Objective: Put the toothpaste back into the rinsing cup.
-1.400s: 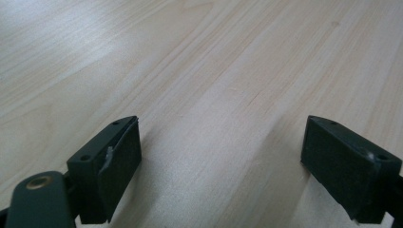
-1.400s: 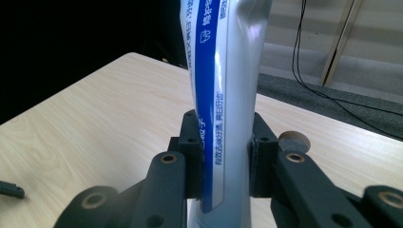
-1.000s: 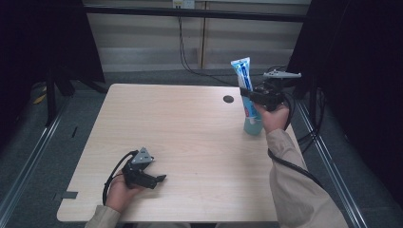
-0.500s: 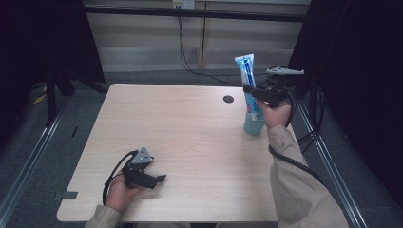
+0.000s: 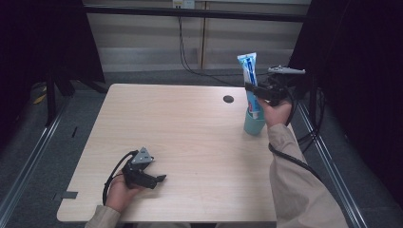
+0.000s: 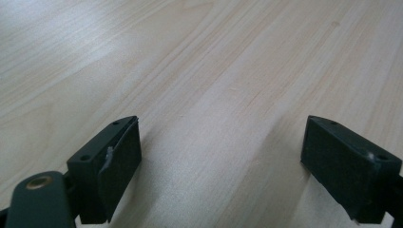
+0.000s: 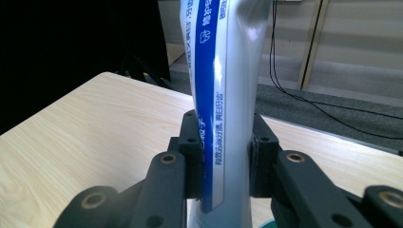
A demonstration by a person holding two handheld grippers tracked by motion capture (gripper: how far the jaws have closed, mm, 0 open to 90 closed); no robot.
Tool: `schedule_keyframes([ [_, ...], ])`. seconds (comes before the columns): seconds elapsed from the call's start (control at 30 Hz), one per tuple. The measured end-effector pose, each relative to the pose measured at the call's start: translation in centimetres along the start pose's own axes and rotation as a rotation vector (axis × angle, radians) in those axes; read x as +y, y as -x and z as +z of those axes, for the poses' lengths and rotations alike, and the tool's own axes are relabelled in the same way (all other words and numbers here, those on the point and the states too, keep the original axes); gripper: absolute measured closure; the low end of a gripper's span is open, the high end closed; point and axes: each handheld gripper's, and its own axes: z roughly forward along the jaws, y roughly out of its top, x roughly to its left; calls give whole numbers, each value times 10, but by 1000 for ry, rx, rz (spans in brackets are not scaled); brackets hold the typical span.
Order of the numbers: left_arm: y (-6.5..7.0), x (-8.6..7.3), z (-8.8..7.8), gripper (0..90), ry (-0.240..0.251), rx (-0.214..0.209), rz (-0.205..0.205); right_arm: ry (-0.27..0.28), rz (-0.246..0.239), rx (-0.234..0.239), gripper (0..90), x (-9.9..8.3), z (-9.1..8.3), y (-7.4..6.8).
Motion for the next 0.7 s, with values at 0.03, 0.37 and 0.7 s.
schedule_keyframes([
  [0.03,0,0,0,129,0,0,0,0,-1,-6,729,0,0,0],
  [0.37,0,0,0,129,-3,-1,1,0,4,-22,728,-3,5,6],
  [0.7,0,0,-1,129,-4,8,8,6,8,-44,728,-2,7,13],
])
